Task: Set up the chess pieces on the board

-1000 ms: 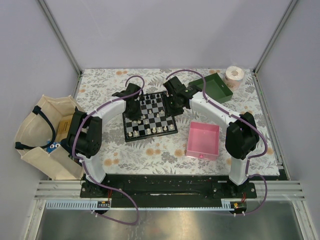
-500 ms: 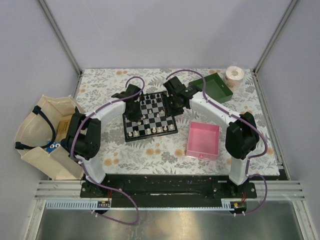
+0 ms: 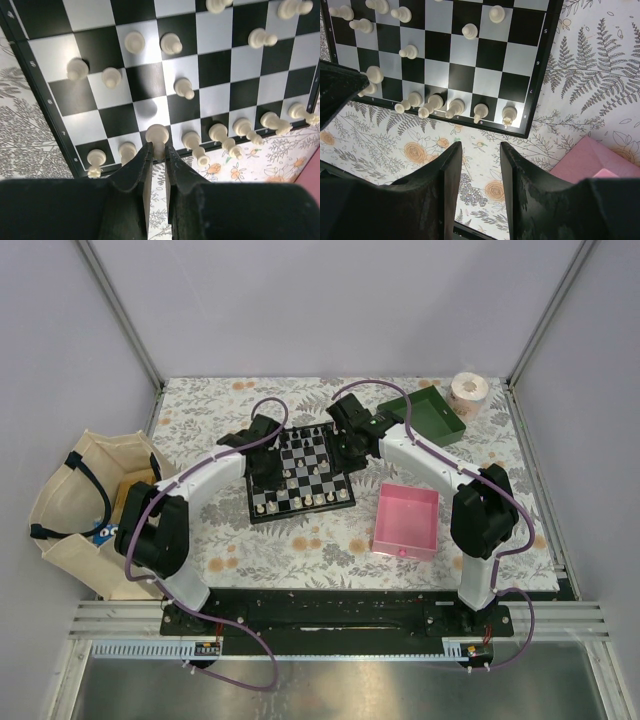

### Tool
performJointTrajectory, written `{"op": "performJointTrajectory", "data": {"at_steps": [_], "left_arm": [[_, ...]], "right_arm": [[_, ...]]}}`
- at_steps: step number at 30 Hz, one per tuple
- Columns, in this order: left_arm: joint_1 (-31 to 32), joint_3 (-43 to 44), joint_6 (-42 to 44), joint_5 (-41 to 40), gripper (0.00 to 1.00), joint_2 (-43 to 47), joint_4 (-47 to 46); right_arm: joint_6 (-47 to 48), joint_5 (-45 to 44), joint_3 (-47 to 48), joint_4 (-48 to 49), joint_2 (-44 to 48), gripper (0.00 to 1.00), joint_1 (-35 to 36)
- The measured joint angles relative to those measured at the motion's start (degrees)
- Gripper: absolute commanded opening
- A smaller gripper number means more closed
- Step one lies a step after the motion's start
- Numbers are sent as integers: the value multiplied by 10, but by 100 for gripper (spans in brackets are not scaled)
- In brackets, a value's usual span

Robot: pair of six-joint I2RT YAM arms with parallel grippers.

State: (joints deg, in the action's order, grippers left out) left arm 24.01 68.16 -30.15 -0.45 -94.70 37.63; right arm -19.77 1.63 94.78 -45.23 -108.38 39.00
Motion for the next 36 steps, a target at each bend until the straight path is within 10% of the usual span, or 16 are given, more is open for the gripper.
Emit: {"op": "performJointTrajectory", "data": {"at_steps": [36], "left_arm": [[26, -34, -12, 13, 13, 0, 5]], "right_arm": [[0, 0, -12, 4, 0, 45, 0]]}}
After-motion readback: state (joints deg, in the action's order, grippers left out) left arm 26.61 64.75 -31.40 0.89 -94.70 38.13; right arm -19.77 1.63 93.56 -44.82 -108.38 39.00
